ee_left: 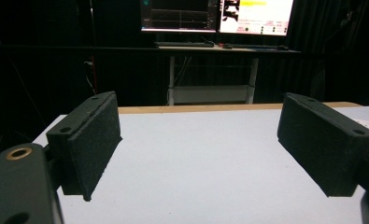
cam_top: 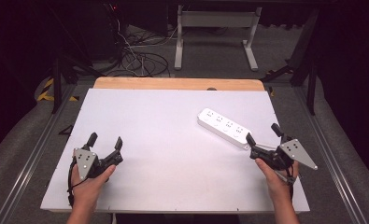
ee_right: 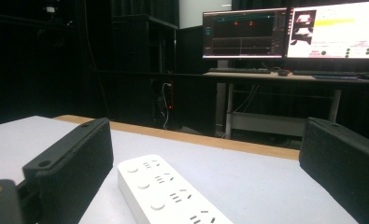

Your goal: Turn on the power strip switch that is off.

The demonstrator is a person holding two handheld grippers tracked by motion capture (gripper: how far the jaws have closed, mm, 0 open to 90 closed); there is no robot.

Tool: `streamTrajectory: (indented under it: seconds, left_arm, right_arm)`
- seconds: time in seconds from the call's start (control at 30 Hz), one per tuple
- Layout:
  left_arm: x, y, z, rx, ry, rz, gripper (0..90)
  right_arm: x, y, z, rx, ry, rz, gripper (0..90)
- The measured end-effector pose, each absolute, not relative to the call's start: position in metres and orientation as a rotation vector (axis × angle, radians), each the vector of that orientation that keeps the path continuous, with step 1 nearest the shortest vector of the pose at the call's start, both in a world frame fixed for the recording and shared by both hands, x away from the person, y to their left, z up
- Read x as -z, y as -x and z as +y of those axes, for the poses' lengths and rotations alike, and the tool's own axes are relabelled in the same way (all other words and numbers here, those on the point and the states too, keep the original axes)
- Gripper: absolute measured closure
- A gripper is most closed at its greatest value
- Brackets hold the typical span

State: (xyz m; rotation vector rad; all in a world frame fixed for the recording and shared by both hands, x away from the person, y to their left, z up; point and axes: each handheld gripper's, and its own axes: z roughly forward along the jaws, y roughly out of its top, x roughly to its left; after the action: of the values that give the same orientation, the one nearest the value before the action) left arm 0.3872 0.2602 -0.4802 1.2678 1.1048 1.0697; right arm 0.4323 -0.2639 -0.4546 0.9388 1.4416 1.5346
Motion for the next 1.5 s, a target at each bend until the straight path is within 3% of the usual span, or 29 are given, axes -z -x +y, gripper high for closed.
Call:
streamTrajectory:
  seconds: [1.5]
  left_arm:
    - [0.4803,-0.3865,0.2616,-1.072,-1.268,1.108,14.1]
  right_arm:
    - [0.4575,-0.4351,-0.2644,-1.509,-0.974,1.453,8.3]
